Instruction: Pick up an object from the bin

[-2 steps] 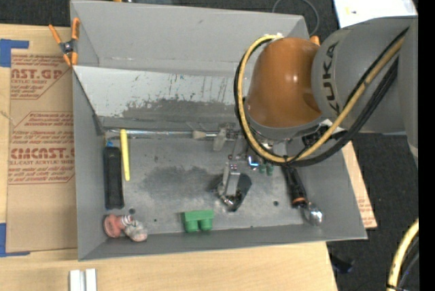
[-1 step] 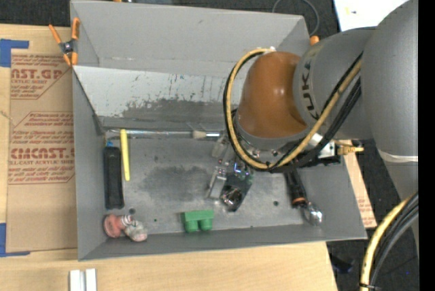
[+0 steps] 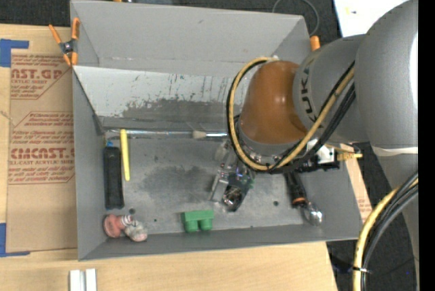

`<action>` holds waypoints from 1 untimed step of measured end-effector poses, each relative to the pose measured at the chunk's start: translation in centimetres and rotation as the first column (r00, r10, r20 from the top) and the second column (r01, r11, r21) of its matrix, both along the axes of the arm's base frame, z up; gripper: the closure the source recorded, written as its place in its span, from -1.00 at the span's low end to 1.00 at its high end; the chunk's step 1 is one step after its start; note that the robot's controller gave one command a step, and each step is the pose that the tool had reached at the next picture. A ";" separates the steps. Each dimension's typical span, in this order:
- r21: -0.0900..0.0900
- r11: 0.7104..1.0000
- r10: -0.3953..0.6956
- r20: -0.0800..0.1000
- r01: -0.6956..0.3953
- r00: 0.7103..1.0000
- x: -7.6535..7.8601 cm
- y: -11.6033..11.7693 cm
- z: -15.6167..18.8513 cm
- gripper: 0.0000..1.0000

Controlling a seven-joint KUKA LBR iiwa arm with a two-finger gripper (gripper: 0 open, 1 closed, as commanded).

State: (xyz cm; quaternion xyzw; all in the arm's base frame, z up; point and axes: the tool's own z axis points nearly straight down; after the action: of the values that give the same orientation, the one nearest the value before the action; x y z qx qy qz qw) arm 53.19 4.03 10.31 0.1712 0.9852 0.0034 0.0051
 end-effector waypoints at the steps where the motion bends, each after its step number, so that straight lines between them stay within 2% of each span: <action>1: -0.001 0.995 -0.102 -0.008 0.102 0.995 1.2 0.3 0.0 -1.00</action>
Offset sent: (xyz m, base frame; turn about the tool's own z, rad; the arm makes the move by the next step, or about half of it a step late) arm -0.0291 -0.1108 -0.0216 0.1838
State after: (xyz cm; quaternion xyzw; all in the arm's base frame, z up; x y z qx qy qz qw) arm 54.37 4.38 10.33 0.2215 0.9752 0.0020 0.0012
